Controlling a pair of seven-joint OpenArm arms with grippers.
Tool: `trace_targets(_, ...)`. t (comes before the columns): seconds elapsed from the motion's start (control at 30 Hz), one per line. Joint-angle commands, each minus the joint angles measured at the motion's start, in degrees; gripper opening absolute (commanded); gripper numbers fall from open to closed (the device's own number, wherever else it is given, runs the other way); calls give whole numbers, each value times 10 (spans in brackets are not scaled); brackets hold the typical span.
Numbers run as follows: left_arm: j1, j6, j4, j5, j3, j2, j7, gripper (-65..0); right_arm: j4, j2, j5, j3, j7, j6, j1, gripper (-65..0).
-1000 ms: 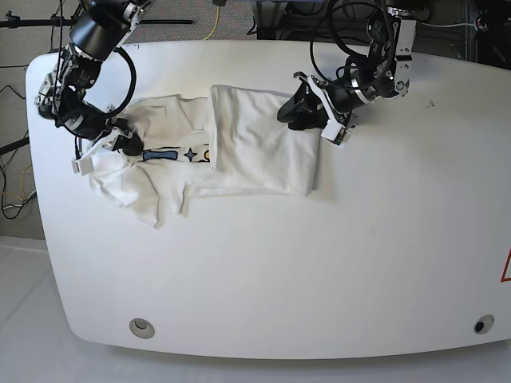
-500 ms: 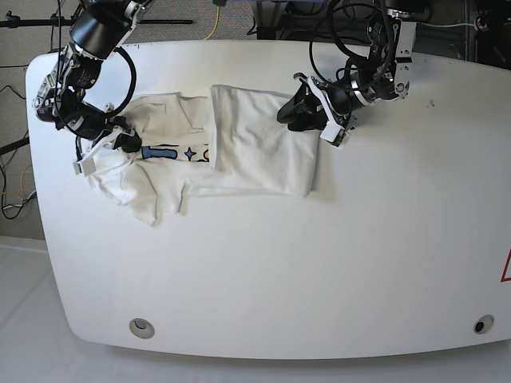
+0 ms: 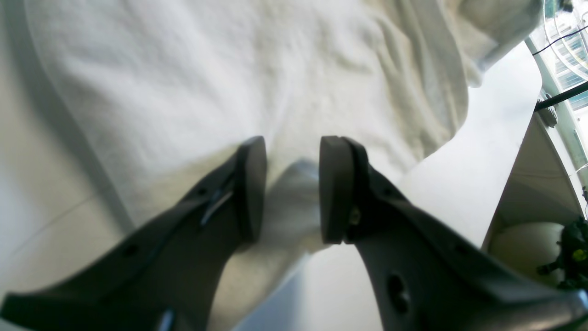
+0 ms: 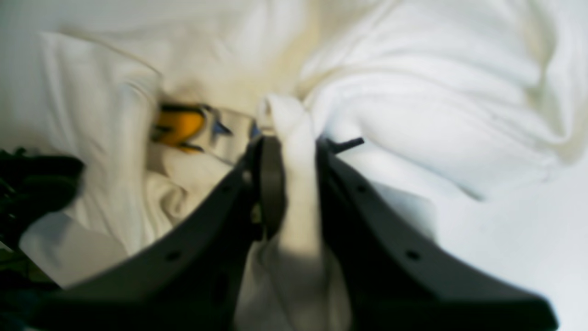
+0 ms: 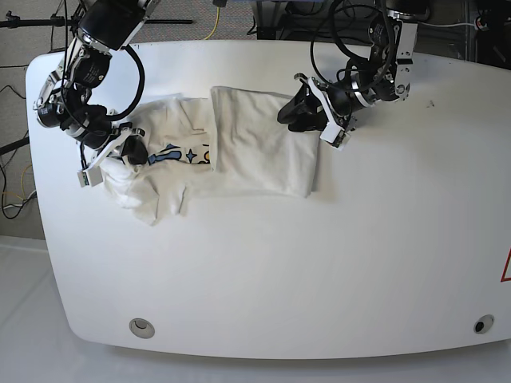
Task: Fold the T-shirt properly
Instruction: 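Lift the strip end with the right gripper and fold it toward the left gripper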
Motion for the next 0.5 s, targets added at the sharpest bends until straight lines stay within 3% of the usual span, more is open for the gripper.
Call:
trace_targets(0.0, -3, 4, 4, 9, -1, -4, 10, -471, 23, 0, 5, -3, 5, 3, 3, -648)
trace_targets(0.37, -2, 4, 6, 10, -1, -1, 10, -469, 63, -42, -19, -27, 14, 3, -12, -650)
trace_targets(0.47, -6, 4, 2, 7, -3, -3, 9, -472, 75, -53, -12, -66, 12, 3, -20, -649)
